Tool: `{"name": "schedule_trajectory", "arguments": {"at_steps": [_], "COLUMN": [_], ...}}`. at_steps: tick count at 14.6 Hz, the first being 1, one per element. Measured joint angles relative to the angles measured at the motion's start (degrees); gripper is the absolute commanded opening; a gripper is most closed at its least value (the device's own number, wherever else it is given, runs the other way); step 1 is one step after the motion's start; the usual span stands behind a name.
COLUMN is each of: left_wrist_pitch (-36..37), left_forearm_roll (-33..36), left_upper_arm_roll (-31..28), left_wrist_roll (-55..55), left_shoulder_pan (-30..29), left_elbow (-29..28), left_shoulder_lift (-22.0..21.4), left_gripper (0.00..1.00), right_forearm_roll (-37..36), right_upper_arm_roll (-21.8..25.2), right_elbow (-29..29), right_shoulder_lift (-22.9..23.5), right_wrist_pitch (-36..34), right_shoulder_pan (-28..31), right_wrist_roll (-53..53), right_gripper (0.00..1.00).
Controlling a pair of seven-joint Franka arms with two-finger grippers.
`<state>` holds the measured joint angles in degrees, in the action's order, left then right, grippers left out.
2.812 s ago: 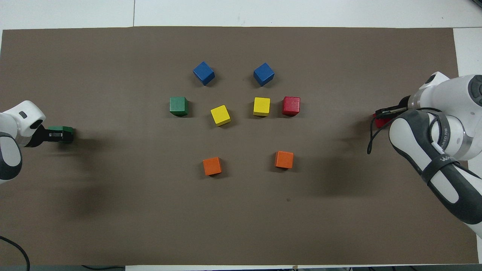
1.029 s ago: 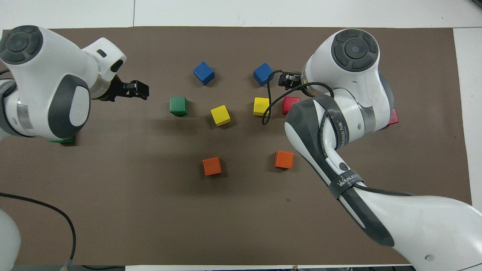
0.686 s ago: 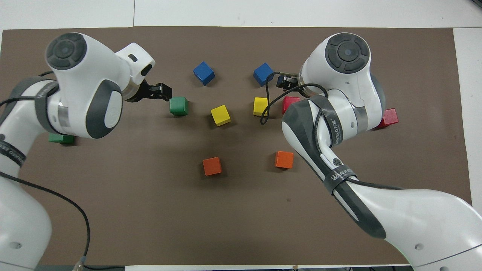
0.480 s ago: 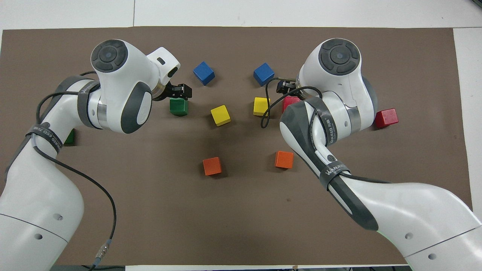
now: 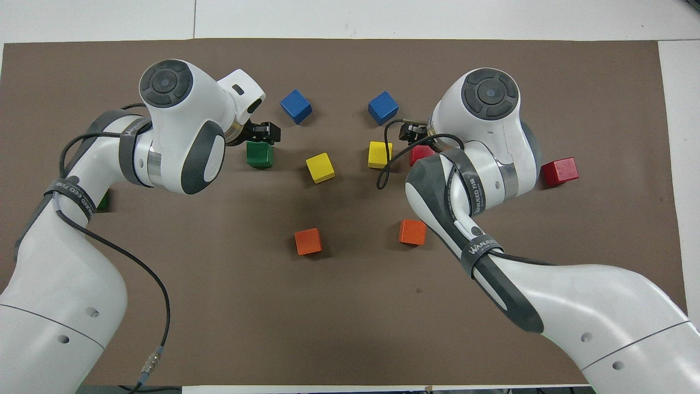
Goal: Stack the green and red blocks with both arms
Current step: 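Grasp the second green cube with the left gripper while the right gripper grasps red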
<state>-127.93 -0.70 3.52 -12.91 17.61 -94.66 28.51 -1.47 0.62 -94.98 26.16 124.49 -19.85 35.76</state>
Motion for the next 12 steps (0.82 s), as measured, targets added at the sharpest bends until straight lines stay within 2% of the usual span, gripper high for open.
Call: {"name": "schedule_trajectory", "arguments": {"at_steps": [4,5,6,7,9,12], "left_wrist_pitch": [-1.7,-1.7,-1.7,-1.7,-1.7,-1.5], "left_forearm_roll": [0.1,0.2,0.3,0.3,0.4,0.4], "left_upper_arm_roll": [0.0,0.0,0.0,0.0,0.0,-0.2], "left_wrist_roll": [0.0,0.1,0.1,0.1,0.2,0.3], "left_shoulder_pan": [0.7,0.8,0.9,0.9,0.9,0.9], "left_elbow": [-1.8,-2.0,-2.0,-2.0,-2.1,-2.1], "left_shoulder_lift": [0.7,0.7,0.7,0.7,0.7,0.7], "left_gripper": [0.99,0.74,0.2,0.0,0.0,0.0], "right_forearm_roll": [0.1,0.1,0.1,0.1,0.1,0.1], "right_upper_arm_roll": [-0.1,-0.1,-0.1,-0.1,-0.1,-0.2], "right_elbow": [-0.8,-1.2,-1.4,-1.5,-1.7,-2.1], "right_shoulder_lift": [1.1,1.6,1.9,2.1,2.2,2.2], "right_wrist_pitch": [3.1,4.0,4.4,4.7,4.8,4.9], "right_shoulder_pan": [-0.1,-0.1,-0.1,-0.1,-0.1,-0.1], "right_wrist_roll": [0.0,0.0,0.0,0.0,0.0,0.0], "right_gripper": [1.0,1.0,1.0,1.0,1.0,0.86]}}
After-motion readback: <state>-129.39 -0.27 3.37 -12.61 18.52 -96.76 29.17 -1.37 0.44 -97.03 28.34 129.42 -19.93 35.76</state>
